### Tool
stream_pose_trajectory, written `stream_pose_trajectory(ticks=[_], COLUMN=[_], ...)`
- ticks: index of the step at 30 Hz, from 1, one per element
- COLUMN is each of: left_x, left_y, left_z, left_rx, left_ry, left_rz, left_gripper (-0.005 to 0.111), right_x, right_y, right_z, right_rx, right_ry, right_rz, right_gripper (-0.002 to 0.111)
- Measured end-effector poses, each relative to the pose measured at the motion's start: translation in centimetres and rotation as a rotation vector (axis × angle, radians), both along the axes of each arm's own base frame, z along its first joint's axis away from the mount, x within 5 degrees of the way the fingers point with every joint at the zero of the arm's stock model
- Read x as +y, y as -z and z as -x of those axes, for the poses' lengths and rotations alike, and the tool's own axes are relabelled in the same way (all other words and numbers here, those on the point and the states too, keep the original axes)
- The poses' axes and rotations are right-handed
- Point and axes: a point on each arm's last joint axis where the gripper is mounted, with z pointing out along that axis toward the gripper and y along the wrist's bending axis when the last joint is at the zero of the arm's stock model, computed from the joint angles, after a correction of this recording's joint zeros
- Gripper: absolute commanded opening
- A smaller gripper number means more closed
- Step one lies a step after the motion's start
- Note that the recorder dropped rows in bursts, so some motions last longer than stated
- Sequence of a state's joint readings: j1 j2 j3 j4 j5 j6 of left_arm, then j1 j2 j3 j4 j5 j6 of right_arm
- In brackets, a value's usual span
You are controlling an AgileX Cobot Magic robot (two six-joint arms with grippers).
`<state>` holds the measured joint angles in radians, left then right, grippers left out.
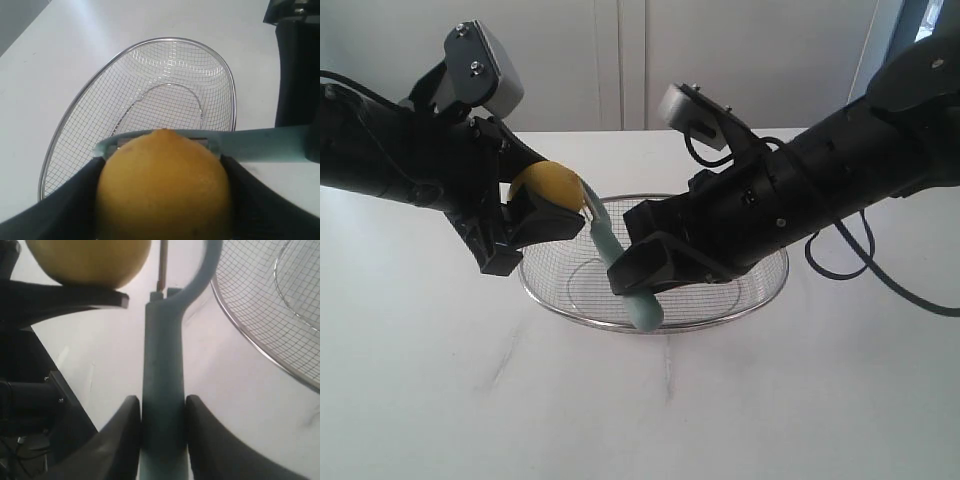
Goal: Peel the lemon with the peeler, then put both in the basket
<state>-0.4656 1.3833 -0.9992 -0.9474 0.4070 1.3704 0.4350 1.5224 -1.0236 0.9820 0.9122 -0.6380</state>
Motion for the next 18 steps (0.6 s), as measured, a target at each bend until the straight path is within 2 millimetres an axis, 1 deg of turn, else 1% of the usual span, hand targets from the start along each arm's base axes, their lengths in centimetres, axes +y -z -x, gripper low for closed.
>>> stream_pose_trajectory(ticks=[18], left_x=[0.0], left_y=[0.0], left_z=[0.0], left_rx=[0.0], left_ry=[0.0], left_rz=[0.0], left_gripper=[0.0], right_x=[-0.6], right_y=[-2.4], right_z=[1.0], right_rx=[-0.097], right_ry=[0.011], right_rz=[-0.021], right_gripper=[0.0])
